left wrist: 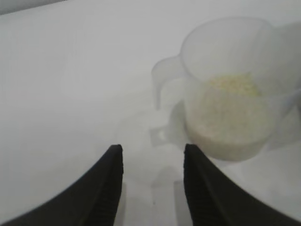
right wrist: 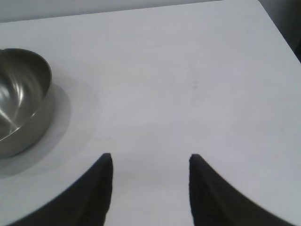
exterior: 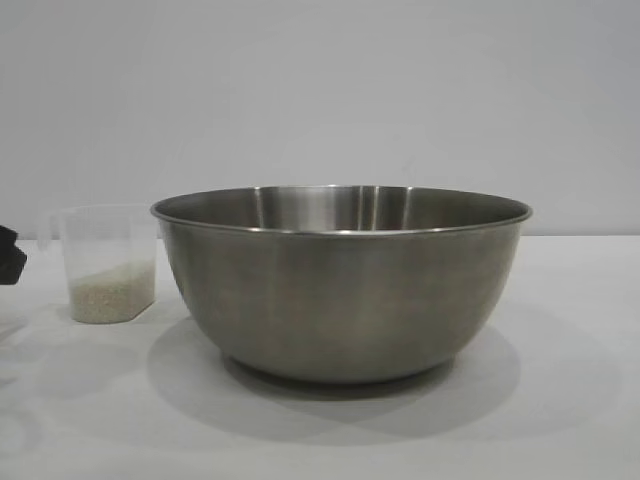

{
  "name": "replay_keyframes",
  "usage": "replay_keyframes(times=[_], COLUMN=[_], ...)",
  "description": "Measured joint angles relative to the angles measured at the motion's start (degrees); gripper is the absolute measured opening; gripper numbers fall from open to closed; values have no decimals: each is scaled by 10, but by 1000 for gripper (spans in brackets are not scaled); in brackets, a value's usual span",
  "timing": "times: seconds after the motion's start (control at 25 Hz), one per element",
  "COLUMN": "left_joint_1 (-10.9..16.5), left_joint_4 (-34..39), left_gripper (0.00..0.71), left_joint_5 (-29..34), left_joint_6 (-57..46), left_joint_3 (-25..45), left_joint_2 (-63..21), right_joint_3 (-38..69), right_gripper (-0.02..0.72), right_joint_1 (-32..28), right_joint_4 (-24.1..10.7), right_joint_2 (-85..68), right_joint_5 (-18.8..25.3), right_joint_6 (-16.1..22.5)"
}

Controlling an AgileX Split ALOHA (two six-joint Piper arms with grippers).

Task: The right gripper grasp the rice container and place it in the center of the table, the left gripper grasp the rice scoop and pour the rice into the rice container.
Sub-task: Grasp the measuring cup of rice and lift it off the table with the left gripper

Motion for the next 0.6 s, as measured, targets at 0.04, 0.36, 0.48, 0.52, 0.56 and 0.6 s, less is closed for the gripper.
replay_keyframes(times=[0.04,0.36,0.48,0.52,0.56,0.6], left_joint_1=[0,0,0,0,0,0], left_joint_4=[-1,-1,-1,-1,-2,-3], left_gripper=[264,264,264,264,264,264], left_joint_5=[0,-1,-1,-1,-1,-1], left_joint_6=[0,0,0,0,0,0], left_joint_3=[-4,-56,-69,-73,-78,-81], left_joint_2=[6,37,48,52,57,62], right_joint_3=[0,0,0,0,0,0], right_gripper=[354,354,354,354,354,354], right_joint_1=[0,0,0,0,0,0], right_joint_4=[0,0,0,0,0,0], right_joint_2=[0,0,0,0,0,0], right_joint_5=[0,0,0,0,0,0], right_joint_6=[0,0,0,0,0,0])
